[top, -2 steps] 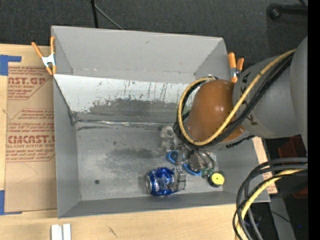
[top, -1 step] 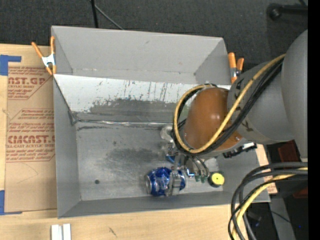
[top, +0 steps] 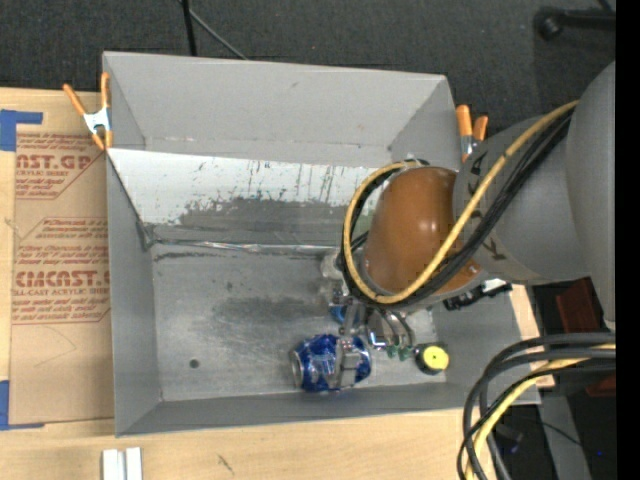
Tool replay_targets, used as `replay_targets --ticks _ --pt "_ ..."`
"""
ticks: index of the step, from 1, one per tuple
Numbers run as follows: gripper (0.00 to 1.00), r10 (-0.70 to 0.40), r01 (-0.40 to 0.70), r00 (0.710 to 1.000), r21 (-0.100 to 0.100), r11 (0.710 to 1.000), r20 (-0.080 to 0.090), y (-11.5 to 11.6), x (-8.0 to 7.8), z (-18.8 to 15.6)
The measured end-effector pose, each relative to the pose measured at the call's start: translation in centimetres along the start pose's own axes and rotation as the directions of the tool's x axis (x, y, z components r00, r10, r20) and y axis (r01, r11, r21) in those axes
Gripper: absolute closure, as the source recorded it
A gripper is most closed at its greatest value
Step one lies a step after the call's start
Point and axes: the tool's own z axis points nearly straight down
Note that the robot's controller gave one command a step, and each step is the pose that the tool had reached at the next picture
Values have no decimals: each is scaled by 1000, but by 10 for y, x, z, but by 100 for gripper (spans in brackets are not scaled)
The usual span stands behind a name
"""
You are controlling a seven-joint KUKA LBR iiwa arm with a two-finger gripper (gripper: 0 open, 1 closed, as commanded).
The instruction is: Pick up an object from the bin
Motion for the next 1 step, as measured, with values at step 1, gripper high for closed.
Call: replay_targets --ticks 1 --pt "0 33 -33 999 0 999 7 -14 2 60"
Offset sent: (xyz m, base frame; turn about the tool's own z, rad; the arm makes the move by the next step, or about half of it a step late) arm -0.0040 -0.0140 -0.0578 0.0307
